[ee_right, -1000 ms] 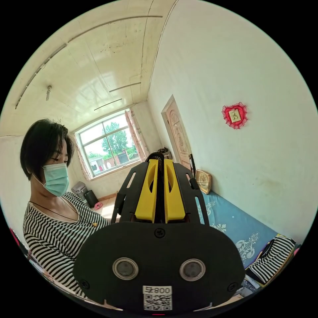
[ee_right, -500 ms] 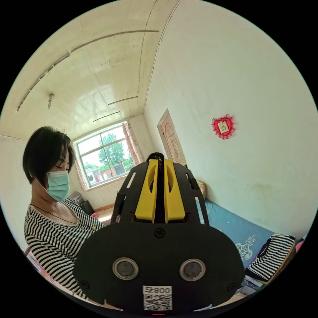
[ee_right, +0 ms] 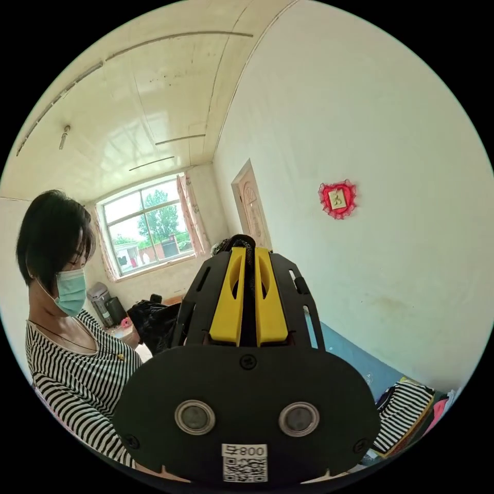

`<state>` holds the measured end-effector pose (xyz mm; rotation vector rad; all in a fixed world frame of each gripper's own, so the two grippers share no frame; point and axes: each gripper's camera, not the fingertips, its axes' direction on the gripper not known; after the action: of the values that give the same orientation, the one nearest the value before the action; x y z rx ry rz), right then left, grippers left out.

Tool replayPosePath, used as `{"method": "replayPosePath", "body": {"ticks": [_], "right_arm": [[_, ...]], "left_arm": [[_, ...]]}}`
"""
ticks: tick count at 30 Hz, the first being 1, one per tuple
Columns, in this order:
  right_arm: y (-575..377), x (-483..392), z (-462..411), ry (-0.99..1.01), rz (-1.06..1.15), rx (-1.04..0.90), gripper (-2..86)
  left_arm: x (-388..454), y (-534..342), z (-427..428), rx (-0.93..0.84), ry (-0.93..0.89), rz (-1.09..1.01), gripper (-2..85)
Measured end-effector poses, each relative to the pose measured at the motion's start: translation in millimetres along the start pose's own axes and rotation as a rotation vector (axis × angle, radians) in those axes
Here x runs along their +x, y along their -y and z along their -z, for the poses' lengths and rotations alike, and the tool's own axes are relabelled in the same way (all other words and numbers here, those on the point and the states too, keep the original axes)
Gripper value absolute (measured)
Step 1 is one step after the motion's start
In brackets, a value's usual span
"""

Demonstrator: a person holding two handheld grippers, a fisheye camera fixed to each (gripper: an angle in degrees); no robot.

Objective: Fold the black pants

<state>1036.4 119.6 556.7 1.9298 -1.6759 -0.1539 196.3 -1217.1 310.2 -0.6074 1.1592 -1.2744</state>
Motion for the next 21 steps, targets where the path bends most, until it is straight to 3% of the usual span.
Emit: {"method": "replayPosePath", "body": {"ticks": [4,10,13,15,19,21], "right_arm": [[-3,45,-109,0.054,-0.029,-0.187,3.0],[-56,110,-365,0.066,-0.081,-0.555,4.3],[-123,143,-521,0.051,-0.138,-0.825,5.6],[-203,169,-622,-0.075,-0.193,-1.087,6.0],[-308,198,-666,-0.257,-0.202,-1.297,4.3],[-358,224,-640,-0.261,-0.245,-1.308,4.0]], "left_arm": [[-42,4,97,0.182,0.148,0.098,0.3],[-126,4,275,0.423,0.431,0.317,0.7],[-180,-6,376,0.52,0.618,0.495,1.4],[-214,-22,434,0.56,0.725,0.666,1.9],[-249,-59,514,0.747,0.815,0.86,2.4],[-265,-61,525,0.713,0.796,0.9,2.5]]}}
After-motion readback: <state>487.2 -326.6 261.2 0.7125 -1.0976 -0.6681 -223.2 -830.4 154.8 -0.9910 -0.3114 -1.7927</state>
